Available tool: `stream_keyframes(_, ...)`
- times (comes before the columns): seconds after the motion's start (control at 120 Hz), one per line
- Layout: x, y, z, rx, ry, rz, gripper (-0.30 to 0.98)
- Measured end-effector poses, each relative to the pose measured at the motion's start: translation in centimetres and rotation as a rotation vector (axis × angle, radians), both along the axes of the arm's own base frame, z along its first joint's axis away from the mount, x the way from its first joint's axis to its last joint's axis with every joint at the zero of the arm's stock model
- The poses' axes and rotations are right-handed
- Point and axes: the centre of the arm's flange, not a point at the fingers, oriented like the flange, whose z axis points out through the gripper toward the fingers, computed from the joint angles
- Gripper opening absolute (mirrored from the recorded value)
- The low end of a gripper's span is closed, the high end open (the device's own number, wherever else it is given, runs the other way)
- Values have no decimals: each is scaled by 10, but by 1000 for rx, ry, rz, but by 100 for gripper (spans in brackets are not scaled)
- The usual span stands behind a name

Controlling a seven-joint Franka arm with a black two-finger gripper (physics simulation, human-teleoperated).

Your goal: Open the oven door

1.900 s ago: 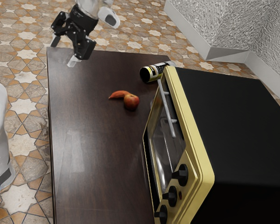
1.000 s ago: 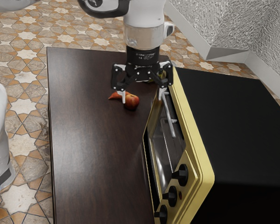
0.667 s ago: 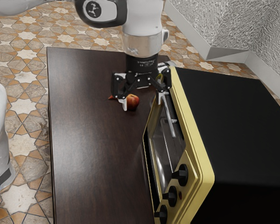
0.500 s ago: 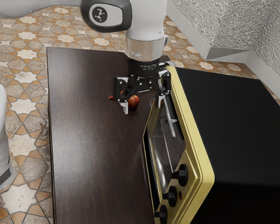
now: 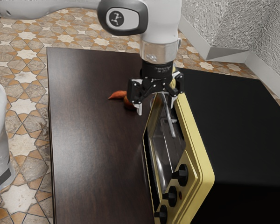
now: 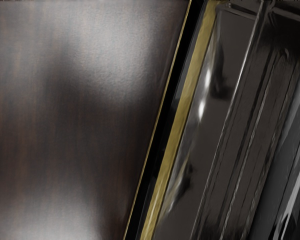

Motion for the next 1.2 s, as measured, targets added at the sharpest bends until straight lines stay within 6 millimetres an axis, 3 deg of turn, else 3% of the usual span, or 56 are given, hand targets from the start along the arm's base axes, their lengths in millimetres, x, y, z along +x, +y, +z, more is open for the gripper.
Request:
stream_keyframes(0.242, 6, 7, -30, -29, 55, 15, 66)
stream_keyframes(0.433, -28, 30, -44, -36, 18, 74, 66)
stream_keyframes(0.592, -62, 33, -57, -35, -19, 87, 69)
stream_keyframes(0.842, -127, 39, -68, -8, -128, 135, 66)
stream_keyframes(0.9, -152, 42, -73, 1, -181, 170, 67)
stream_keyframes(1.042, -198, 29, -71, 18, -303, 200, 68)
stream_keyframes(1.117, -236, 11, -66, 44, -380, 178, 68)
stream_keyframes(1.167, -227, 26, -38, 40, -358, 179, 68)
stream_keyframes(1.2, -203, 41, -9, 51, -334, 195, 68)
